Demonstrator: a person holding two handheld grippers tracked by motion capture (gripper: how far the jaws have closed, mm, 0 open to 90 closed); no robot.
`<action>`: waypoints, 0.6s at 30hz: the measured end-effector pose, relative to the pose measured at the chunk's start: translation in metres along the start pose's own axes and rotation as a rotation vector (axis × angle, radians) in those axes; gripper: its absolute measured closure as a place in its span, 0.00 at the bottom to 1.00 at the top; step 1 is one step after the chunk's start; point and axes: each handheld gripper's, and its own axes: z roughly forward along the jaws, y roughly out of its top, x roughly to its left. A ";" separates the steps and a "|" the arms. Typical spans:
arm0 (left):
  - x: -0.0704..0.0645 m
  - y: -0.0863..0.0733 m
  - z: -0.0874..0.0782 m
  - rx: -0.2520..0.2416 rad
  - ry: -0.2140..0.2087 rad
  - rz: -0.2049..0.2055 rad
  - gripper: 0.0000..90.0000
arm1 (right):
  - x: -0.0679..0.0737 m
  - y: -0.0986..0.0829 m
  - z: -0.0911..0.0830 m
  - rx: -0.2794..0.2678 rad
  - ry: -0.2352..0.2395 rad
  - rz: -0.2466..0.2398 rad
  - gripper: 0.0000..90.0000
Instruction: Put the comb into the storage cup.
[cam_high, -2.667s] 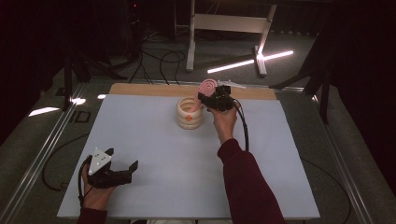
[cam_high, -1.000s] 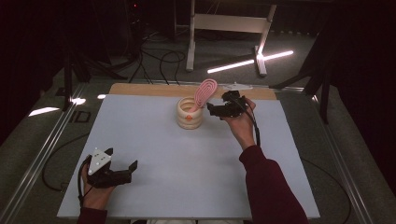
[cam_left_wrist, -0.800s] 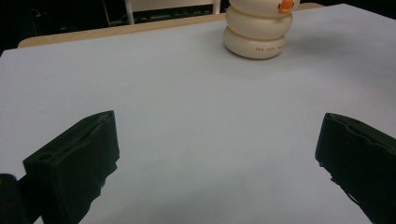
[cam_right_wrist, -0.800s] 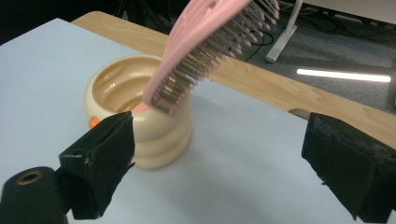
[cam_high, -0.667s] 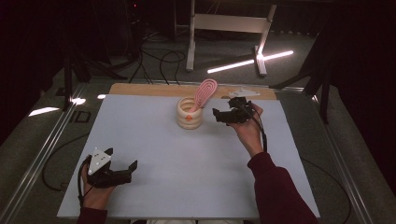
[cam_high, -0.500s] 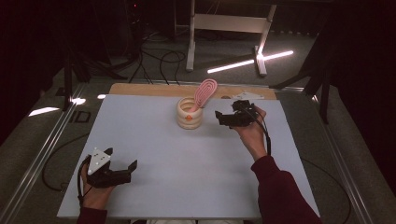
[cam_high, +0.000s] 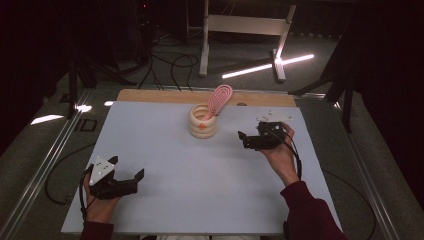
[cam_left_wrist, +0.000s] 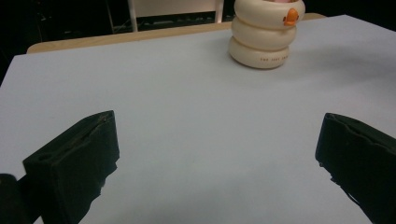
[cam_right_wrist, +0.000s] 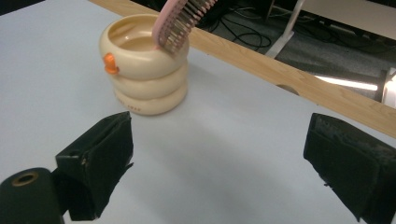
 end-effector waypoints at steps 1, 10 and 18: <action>0.000 0.001 0.000 0.002 -0.002 0.004 0.00 | 0.001 -0.003 -0.005 -0.011 0.000 0.001 0.09; 0.004 0.008 0.000 -0.011 -0.007 0.007 0.00 | 0.007 -0.029 -0.026 -0.063 0.000 0.007 0.09; 0.005 0.013 0.000 -0.022 -0.020 0.021 0.00 | 0.010 -0.050 -0.041 -0.103 0.006 0.044 0.09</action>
